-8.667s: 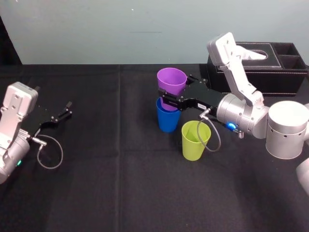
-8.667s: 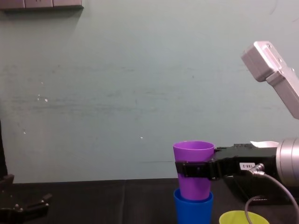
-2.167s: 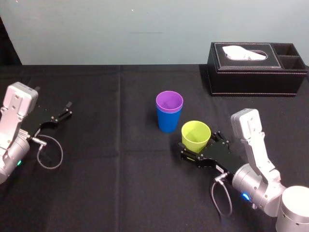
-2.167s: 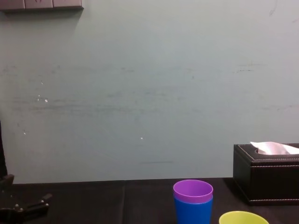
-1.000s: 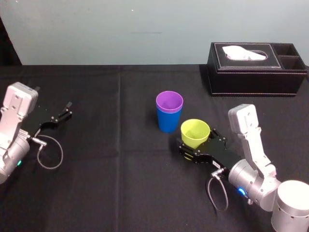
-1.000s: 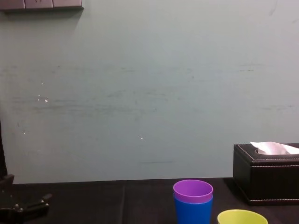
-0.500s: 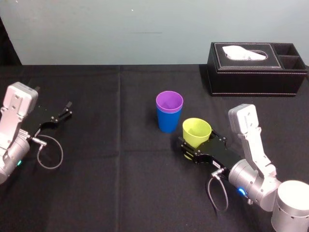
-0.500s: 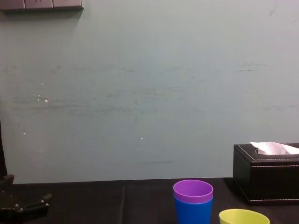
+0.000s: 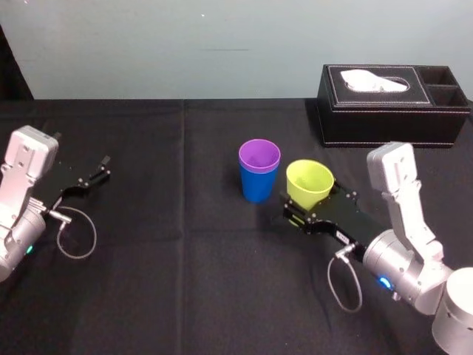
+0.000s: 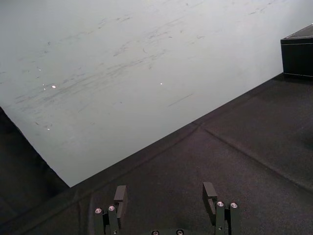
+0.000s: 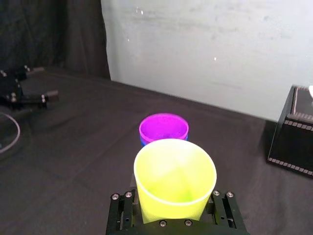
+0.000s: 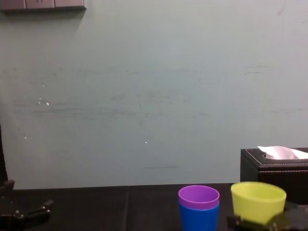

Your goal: Stack the three plastic cups sequentially using one hand.

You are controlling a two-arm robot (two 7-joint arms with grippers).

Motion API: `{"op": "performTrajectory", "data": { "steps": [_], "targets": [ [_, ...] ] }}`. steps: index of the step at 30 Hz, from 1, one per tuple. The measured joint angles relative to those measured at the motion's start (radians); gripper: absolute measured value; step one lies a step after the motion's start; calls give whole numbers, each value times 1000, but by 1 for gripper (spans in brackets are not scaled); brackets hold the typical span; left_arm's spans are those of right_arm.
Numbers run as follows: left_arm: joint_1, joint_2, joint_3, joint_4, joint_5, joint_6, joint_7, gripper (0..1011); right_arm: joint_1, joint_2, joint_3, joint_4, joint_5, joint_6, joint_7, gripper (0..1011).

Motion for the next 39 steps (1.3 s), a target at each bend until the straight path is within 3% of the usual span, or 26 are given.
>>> {"op": "performTrajectory", "data": {
  "steps": [8,17,29,39],
  "targets": [
    [0,0,0,0,0,0,0,1011,51,9,3,-58,24,54,15,726],
    [0,0,0,0,0,0,0,1011,145,0,-21,-61,37,112,23,726],
    [0,0,0,0,0,0,0,1011,242,-37,-64,-21,53,175,10,726],
    [0,0,0,0,0,0,0,1011,294,-60,-88,44,56,184,-3,726]
  ]
}}
